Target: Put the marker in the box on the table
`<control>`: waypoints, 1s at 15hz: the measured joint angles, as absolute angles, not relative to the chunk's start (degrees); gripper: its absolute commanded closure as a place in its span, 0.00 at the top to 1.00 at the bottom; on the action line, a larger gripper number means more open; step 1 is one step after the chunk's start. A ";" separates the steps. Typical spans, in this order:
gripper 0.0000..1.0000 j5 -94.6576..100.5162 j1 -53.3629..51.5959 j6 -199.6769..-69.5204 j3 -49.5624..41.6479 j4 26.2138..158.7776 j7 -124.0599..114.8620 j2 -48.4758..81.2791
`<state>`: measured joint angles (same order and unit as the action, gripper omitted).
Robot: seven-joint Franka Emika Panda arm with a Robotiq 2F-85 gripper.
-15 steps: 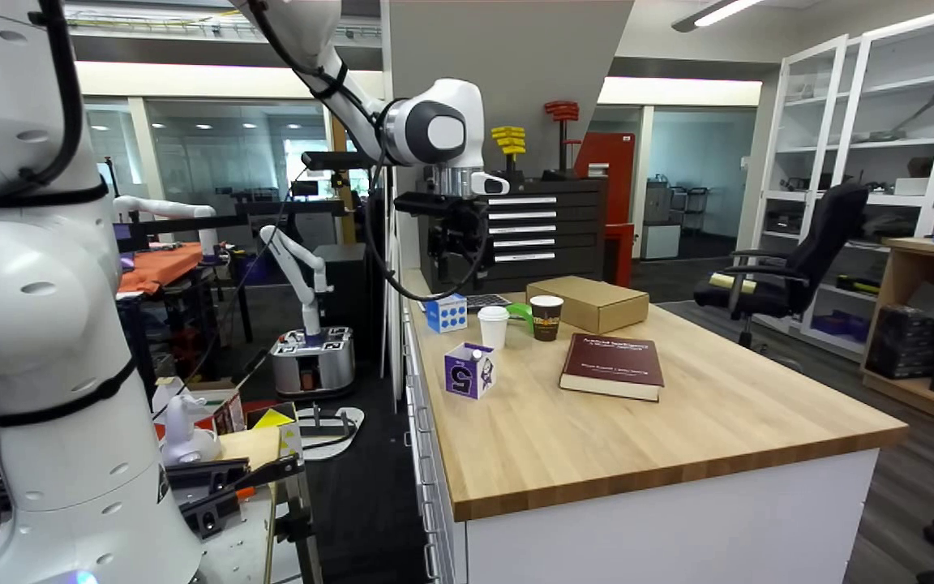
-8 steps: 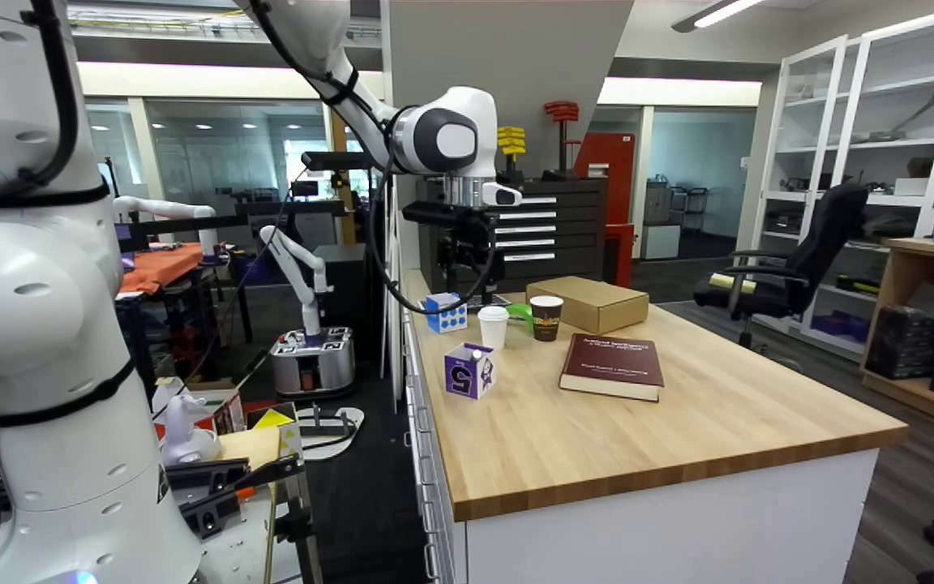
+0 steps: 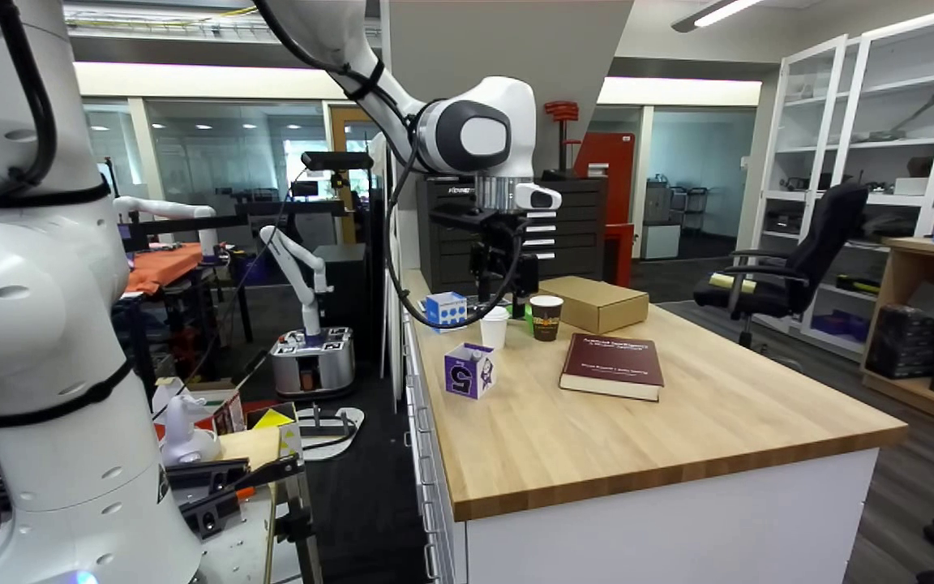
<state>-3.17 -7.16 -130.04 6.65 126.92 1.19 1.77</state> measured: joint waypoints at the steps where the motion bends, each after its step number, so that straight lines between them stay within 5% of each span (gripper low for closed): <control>1: 1.00 -3.41 -6.69 -130.04 6.22 126.92 0.90 1.58; 15: 1.00 -8.78 -9.39 -130.02 9.57 126.88 -1.31 1.47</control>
